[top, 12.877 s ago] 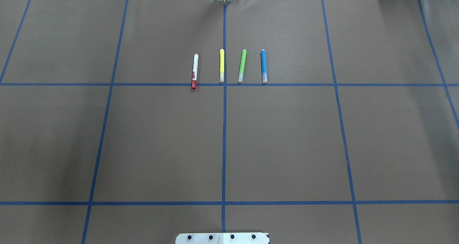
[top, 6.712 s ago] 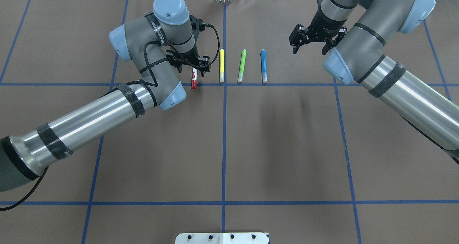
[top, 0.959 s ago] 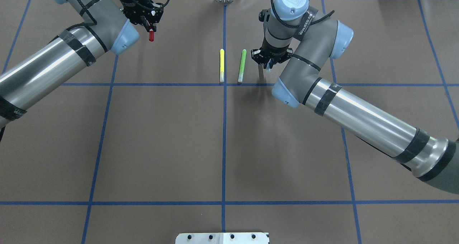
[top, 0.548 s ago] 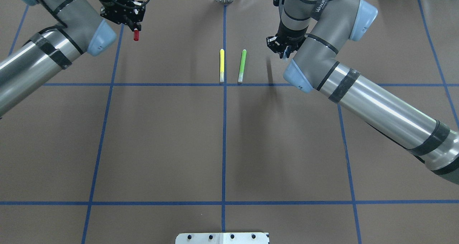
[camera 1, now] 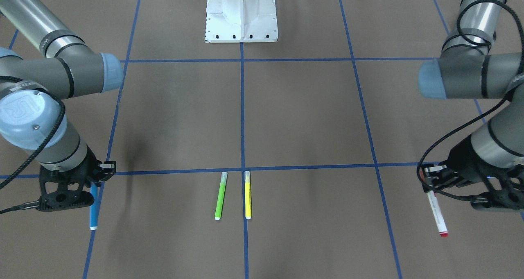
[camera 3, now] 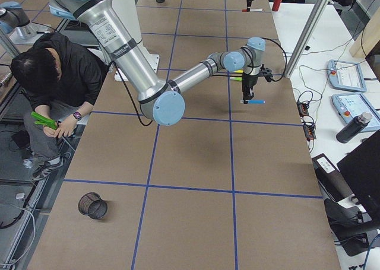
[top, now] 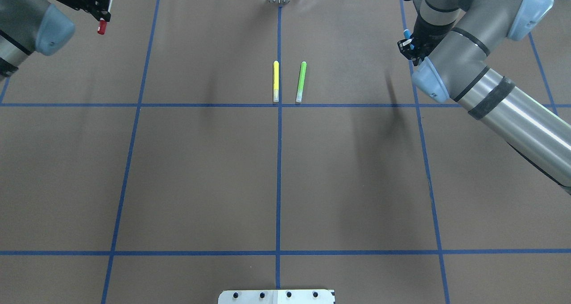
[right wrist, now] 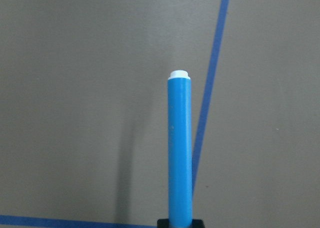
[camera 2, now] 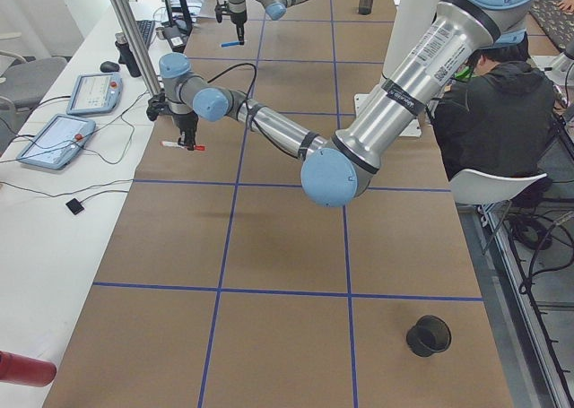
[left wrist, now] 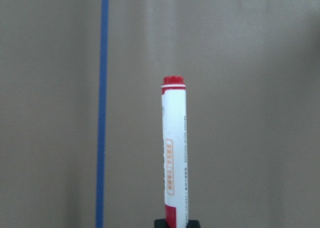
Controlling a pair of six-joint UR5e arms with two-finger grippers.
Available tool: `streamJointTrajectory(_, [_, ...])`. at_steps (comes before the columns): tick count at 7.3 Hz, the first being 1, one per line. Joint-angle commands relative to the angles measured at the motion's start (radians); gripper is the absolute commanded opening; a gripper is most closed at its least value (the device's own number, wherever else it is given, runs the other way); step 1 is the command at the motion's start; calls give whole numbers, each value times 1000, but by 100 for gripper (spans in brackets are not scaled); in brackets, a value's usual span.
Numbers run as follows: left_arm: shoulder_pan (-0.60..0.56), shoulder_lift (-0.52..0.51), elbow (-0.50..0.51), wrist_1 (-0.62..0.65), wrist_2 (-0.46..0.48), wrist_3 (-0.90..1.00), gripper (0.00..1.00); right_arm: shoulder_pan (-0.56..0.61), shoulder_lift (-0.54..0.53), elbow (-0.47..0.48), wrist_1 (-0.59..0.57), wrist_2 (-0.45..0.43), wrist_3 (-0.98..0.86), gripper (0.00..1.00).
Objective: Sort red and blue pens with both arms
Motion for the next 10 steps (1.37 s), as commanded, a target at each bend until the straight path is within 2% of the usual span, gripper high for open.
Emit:
streamJointTrajectory(1, [-80,76,-87,99,2,181,0,74,-65,63,-144,-45,-226,0])
streamJointTrajectory(2, [-109,95,-136,166,2,255,0,125,-91,126,-237,-81,-383,0])
streamJointTrajectory(3, [-146,139,-211,258,35,359,0,140,-187,236,-298,-115,-483,0])
streamJointTrajectory(4, [-159,188,-283,353,100,440,0,166,-276,302,-312,-106,-502,0])
streamJointTrajectory(5, [-182,225,-311,395,114,517,0,198,-325,322,-368,-76,-528,0])
streamJointTrajectory(6, [-215,291,-337,400,114,580,0,214,-370,351,-436,-74,-563,0])
streamJointTrajectory(8, [-255,433,-408,401,112,637,0,257,-537,471,-508,-54,-623,0])
streamJointTrajectory(10, [-278,616,-517,401,112,665,0,375,-707,490,-548,45,-898,0])
